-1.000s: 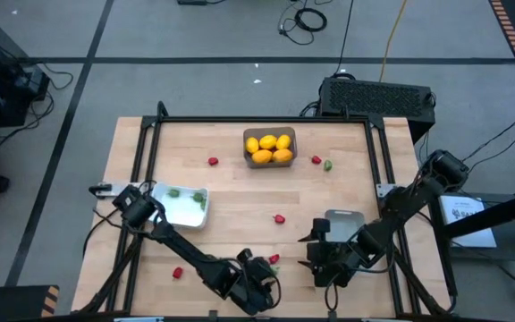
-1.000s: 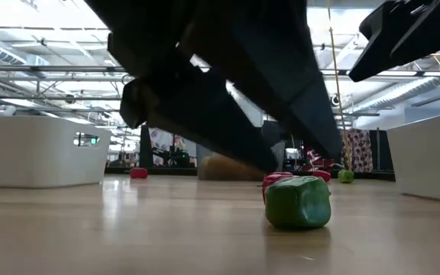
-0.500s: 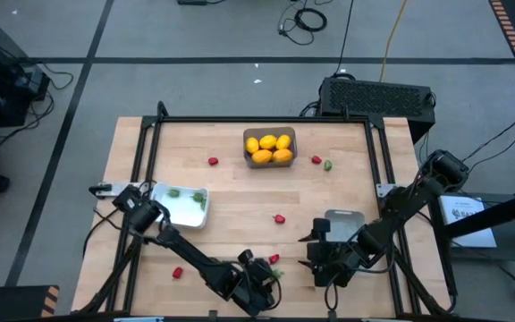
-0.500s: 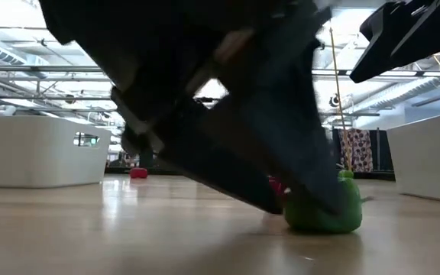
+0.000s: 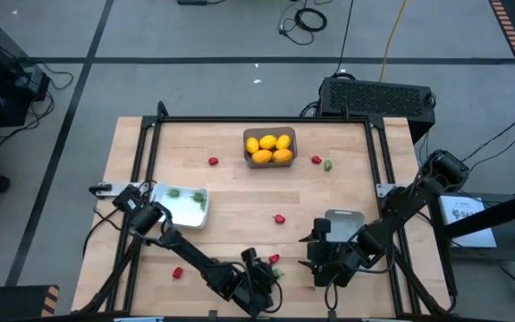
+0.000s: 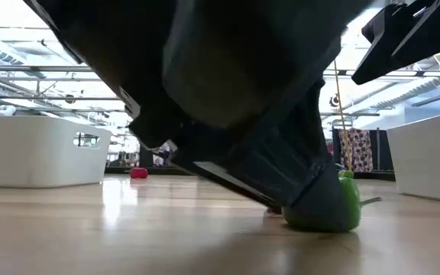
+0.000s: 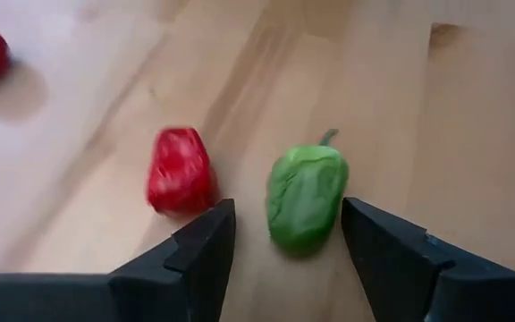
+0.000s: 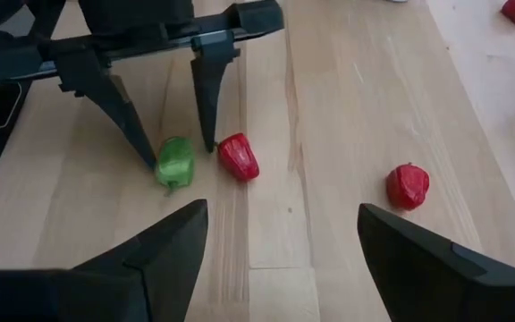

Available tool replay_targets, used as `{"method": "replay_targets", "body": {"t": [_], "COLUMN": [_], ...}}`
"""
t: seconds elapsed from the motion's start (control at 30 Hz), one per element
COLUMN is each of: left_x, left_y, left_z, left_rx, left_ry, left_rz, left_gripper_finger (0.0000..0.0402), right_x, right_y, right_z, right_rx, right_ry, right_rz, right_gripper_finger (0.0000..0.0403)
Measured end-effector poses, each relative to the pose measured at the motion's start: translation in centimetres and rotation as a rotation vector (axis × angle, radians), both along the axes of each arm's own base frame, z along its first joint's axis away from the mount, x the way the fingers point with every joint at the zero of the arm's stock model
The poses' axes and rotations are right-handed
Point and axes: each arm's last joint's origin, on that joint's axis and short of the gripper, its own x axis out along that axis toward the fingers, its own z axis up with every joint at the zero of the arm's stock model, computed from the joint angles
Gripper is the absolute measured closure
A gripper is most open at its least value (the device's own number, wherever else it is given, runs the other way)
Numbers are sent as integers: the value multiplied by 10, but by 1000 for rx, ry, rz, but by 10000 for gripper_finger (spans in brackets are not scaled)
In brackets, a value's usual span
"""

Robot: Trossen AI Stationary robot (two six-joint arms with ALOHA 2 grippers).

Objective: Sort produce into baskets
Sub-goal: Put the green bell pepper into the white bin

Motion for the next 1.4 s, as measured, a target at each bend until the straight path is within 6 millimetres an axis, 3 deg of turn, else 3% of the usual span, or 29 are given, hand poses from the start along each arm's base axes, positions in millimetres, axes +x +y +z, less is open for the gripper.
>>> {"method": "replay_targets", "body": {"t": [0.37,0.7,0.87,0.97,1.1,1.23,1.4], "left_x": [2,2,-1,-11,-37,-72,-126], "left_y": [3,3,3,10,30,61,99], "left_z": [0,1,8,31,92,153,196], "left_rx": [60,53,30,38,46,28,53], "left_ry": [23,23,58,133,196,239,380], "left_rz": [-61,-65,-94,-99,-45,45,248], "left_gripper_finger": [198,302,326,322,316,315,314], "right_x": [0,0,0,0,0,0,0], "right_y": [0,0,0,0,0,0,0], "right_z": [0,0,0,0,0,0,0], "right_rx": [-11,-13,-13,-13,-12,-11,0], "right_ry": [2,2,2,2,2,1,1], "right_rz": [10,13,13,13,13,12,3], "right_gripper_finger": [124,124,124,124,124,124,124]}}
